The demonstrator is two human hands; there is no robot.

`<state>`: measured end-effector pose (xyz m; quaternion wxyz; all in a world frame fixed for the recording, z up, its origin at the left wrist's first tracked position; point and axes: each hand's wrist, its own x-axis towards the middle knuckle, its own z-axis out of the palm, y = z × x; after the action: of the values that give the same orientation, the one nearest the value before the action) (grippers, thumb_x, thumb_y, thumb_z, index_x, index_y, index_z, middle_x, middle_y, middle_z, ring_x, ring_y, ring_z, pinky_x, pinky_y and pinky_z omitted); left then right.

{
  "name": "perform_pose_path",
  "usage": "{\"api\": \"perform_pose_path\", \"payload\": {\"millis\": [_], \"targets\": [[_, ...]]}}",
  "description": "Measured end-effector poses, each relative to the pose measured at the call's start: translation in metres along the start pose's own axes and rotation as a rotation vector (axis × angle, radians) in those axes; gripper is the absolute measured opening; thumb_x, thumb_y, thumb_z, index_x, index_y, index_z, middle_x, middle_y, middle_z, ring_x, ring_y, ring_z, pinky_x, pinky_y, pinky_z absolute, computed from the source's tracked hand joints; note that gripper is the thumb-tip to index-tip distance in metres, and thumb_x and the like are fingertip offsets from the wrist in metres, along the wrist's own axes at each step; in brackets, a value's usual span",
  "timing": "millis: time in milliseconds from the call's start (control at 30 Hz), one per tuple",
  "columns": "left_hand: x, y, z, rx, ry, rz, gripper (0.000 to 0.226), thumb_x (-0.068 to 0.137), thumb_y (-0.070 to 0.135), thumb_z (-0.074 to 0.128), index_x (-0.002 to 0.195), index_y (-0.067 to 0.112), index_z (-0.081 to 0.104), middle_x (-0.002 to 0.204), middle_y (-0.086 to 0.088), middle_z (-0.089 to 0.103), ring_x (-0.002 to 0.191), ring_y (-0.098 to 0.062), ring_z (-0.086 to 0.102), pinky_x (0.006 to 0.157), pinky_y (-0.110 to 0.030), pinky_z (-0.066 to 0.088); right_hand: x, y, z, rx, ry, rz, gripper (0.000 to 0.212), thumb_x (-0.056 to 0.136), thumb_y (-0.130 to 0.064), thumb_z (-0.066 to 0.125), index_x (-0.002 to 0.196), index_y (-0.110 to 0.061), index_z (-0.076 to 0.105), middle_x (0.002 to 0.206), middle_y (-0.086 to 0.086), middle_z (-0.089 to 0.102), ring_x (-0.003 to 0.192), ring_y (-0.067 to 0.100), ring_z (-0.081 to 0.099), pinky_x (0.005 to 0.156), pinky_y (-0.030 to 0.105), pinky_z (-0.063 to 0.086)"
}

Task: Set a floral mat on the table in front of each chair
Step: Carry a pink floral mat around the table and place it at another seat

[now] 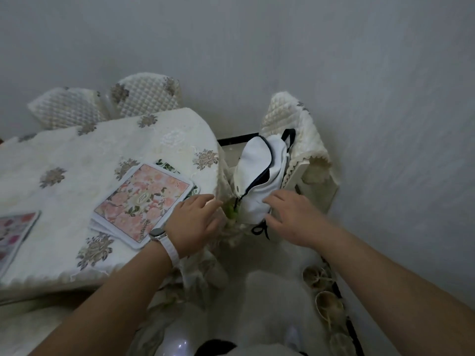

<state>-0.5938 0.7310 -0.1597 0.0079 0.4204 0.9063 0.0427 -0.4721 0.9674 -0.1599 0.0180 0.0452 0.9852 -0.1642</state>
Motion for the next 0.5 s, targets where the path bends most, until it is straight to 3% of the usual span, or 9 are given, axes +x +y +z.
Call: {"api": "perform_pose_path", "payload": {"millis": [133,267,500], "targets": [[-0.001,-0.004,-0.005,-0.007,0.019,-0.121,0.047,0.093,0.047,0.036,0.125,0.022,0.059,0.129,-0.008,0.060,0.118,-0.033,0.054,0.094,-0.049,0.047,0.043,0.004,-0.006,0.019,-0.047,-0.124,0.051,0.092,-0.045,0.037,0.134,-0.019,0.051,0.133,0.000,0.052,0.120,0.022,0.048,0.098,0.040,0.042],[-0.009,-0.024,-0.008,-0.016,0.001,-0.289,0.055,0.091,0.050,0.030,0.126,0.020,0.060,0.129,-0.006,0.060,0.118,-0.031,0.054,0.093,-0.045,0.047,0.088,-0.009,-0.002,0.029,-0.066,-0.257,0.042,0.094,-0.044,0.041,0.127,-0.021,0.054,0.128,-0.001,0.054,0.115,0.022,0.050,0.093,0.040,0.044],[-0.032,-0.086,0.011,-0.059,0.023,-0.492,0.051,0.090,0.047,0.035,0.120,0.018,0.063,0.117,-0.005,0.065,0.107,-0.029,0.058,0.085,-0.043,0.050,0.159,-0.041,0.017,0.028,-0.151,-0.387,0.045,0.096,-0.041,0.041,0.136,-0.022,0.050,0.135,-0.002,0.051,0.120,0.021,0.048,0.098,0.041,0.043]]}}
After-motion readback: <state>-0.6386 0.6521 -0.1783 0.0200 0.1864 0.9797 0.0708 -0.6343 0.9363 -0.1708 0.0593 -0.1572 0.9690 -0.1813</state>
